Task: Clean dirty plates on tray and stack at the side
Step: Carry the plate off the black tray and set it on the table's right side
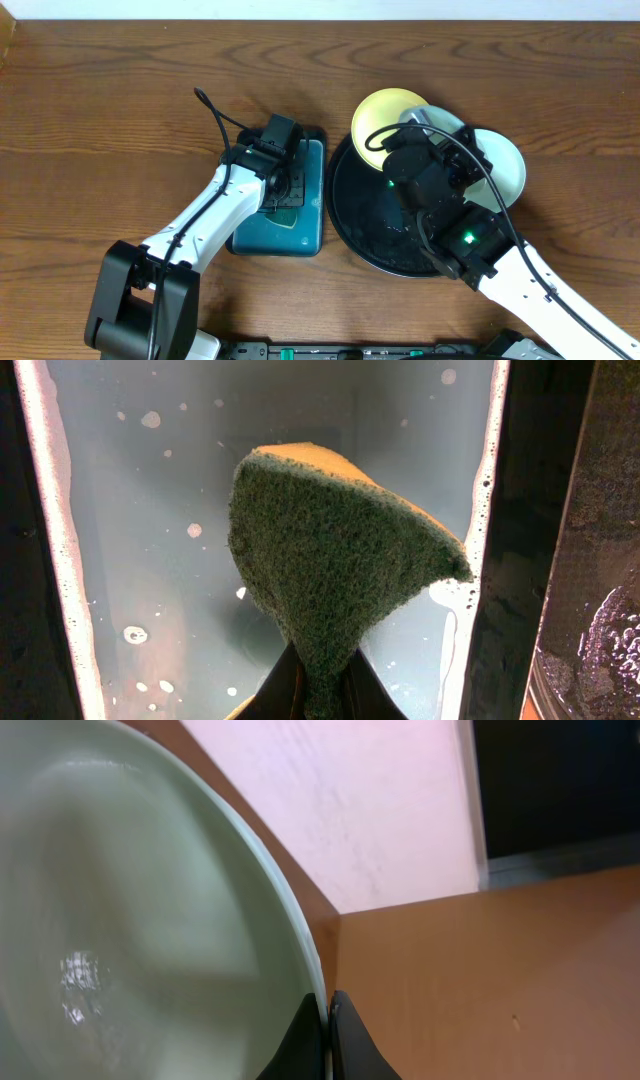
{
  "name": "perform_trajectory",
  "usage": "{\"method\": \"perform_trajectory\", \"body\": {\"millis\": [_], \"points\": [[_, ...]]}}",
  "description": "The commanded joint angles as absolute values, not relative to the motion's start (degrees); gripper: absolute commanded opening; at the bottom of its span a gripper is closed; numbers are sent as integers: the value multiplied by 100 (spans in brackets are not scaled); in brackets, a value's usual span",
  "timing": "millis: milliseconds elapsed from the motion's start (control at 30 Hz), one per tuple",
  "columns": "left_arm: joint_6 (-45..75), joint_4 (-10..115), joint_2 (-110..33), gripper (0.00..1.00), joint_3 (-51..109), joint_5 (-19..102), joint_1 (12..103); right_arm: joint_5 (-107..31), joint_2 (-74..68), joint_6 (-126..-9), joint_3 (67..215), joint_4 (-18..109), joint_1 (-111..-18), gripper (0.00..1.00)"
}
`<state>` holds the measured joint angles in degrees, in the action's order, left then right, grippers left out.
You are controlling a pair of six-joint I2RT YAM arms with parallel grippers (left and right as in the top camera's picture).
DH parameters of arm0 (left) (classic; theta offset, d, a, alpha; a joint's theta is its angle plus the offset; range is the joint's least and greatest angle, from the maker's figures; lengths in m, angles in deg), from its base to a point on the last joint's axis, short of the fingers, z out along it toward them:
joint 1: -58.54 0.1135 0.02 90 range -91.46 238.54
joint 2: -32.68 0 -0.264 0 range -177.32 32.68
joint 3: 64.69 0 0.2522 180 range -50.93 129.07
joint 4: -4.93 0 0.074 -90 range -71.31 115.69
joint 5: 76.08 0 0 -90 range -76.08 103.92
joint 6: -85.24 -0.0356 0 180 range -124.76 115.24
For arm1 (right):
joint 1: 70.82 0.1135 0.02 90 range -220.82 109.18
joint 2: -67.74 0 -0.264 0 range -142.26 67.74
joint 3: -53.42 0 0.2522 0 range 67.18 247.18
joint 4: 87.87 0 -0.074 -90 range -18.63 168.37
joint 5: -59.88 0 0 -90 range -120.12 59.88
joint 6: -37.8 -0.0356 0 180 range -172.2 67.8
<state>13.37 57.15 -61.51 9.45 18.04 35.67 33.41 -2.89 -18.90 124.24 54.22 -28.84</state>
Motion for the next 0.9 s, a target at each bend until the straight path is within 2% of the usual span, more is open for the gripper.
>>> {"method": "perform_trajectory", "body": {"millis": [0,167,600,700,867], "points": [[1307,5698,-6162,8,906,1786,3593,3631,-278,-1908,12531,5433,-2679,1],[1309,5700,-6162,8,906,1784,3593,3647,-276,-1938,12529,5436,-2609,1],[1307,5700,-6162,8,906,1786,3593,3647,-276,-3014,12529,5433,-2685,1],[1309,5700,-6162,8,906,1786,3593,3644,-276,-3735,12529,5425,-2812,1],[1309,5702,-6162,8,906,1786,3593,3037,-276,-5866,12527,4839,-3217,1]]}}
